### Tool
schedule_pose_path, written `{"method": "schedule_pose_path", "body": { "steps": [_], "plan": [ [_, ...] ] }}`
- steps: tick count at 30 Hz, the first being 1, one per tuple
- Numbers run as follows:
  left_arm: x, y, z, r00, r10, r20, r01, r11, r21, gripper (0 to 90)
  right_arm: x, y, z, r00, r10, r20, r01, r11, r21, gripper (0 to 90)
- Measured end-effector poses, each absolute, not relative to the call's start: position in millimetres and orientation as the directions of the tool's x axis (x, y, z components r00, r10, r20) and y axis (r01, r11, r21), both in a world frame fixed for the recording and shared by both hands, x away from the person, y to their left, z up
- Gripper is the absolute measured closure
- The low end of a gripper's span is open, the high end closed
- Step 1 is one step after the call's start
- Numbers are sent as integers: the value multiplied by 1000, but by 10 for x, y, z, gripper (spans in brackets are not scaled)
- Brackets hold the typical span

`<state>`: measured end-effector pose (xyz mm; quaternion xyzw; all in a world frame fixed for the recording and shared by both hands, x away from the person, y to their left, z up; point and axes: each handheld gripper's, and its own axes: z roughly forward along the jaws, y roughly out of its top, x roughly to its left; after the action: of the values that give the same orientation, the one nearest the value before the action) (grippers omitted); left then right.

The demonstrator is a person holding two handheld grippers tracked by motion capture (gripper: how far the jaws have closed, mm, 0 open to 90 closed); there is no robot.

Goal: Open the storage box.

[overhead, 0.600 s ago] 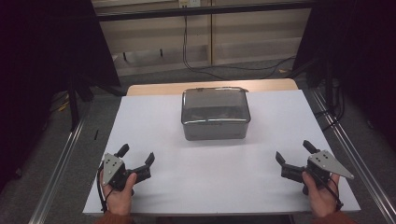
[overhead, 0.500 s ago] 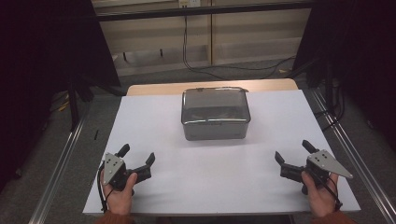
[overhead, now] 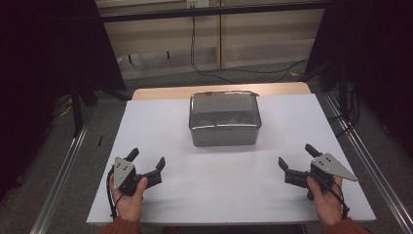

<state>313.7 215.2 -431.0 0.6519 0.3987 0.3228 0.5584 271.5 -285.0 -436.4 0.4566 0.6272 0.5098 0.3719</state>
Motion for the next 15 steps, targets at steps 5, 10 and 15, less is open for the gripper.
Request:
{"method": "schedule_pose_path", "body": {
  "steps": [5,10,15],
  "plan": [
    [3075,2174,-4297,477,878,-39,152,-39,988,31,2705,-2763,-4342,-337,942,13,186,53,981,0],
    [3059,2182,-4294,485,873,-46,157,-35,987,31,2714,-2676,-4297,-360,933,12,177,56,983,0],
    [3075,2166,-4302,499,865,-53,160,-31,987,32,2775,-2578,-4303,-395,919,12,187,67,980,0]
  ]
}}
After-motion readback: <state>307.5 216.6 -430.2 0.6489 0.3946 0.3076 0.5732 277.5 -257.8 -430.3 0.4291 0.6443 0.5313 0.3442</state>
